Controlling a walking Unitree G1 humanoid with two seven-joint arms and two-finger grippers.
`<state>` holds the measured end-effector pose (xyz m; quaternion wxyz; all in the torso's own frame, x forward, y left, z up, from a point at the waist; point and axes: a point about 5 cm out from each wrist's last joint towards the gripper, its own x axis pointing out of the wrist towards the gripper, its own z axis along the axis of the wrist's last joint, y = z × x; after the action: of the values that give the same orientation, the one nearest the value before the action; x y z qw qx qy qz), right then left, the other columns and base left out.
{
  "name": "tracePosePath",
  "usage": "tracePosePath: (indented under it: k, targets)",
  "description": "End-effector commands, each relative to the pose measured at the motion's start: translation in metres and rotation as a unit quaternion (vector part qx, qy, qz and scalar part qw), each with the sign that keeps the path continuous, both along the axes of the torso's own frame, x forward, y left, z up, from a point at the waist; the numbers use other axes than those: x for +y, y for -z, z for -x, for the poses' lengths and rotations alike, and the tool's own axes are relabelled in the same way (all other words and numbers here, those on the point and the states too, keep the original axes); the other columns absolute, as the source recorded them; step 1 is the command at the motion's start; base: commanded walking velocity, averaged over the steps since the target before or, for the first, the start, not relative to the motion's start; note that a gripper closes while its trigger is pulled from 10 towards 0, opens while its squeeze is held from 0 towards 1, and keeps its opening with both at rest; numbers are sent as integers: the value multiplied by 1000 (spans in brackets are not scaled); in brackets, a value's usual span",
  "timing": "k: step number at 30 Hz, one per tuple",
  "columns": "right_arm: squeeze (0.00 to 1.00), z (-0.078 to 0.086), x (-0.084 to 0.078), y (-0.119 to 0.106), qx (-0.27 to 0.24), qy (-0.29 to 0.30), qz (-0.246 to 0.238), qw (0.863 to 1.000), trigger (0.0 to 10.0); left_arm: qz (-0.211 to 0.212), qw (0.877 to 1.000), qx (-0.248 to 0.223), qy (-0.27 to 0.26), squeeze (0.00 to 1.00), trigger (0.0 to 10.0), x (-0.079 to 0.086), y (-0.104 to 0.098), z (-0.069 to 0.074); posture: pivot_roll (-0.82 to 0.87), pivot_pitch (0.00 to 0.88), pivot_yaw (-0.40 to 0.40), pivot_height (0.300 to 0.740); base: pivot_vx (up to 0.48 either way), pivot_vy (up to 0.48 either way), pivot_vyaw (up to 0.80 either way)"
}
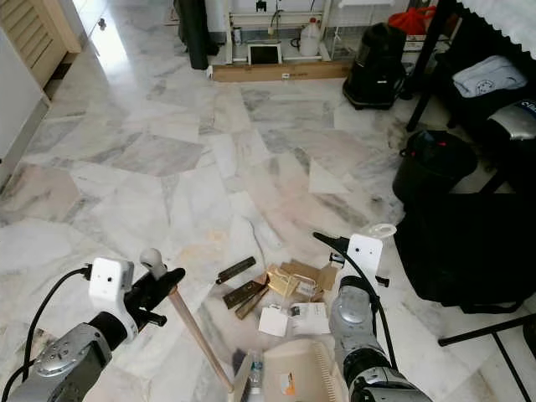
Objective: Sweep floor
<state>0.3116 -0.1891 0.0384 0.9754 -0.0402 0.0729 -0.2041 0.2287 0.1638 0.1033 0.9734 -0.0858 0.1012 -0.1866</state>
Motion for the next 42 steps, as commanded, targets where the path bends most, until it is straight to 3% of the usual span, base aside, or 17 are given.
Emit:
tracePosePath:
  k: [1,10,12,20,28,30,32,34,38,40,42]
  targets:
    - [0,7,2,11,31,2,-4,1000,10000,50,999,-1,23,0,10000,-10,-6,1,189,145,-20,740,0,0,0]
    - [0,8,7,14,36,-2,-4,999,10000,113,993,-2,17,0,10000,-11,-16,-1,198,148,-19,740,0,0,0]
    - [0,8,8,14,37,-3,-8,999,10000,144,989,2,25,0,10000,-12,-19,-1,201,148,-17,740,0,0,0]
    - [0,8,8,14,37,-2,-10,999,10000,186,982,9,26,0,10000,-11,-24,0,201,147,-15,740,0,0,0]
    - [0,7,7,14,37,-2,-14,999,10000,134,988,-55,-58,0,10000,8,-43,-13,198,142,-19,740,0,0,0]
    - [0,6,8,13,36,-3,-20,999,10000,126,981,-105,-98,0,10000,21,-62,-21,199,131,-21,740,0,0,0]
    - [0,5,8,12,35,-3,-22,999,10000,125,979,-116,-108,0,10000,24,-66,-23,200,129,-21,740,0,0,0]
    - [0,3,7,10,32,-1,-33,999,10000,97,968,-169,-155,0,10000,37,-87,-30,199,110,-23,740,0,0,0]
    - [0,2,7,9,31,1,-41,999,10000,75,963,-193,-175,0,10000,41,-96,-32,199,101,-24,740,0,0,0]
    - [0,0,6,9,30,6,-63,998,10000,35,960,-208,-183,0,10000,43,-99,-35,200,79,-23,740,0,0,0]
    - [0,0,6,9,28,8,-77,997,10000,22,960,-209,-185,0,10000,43,-98,-36,200,76,-23,740,0,0,0]
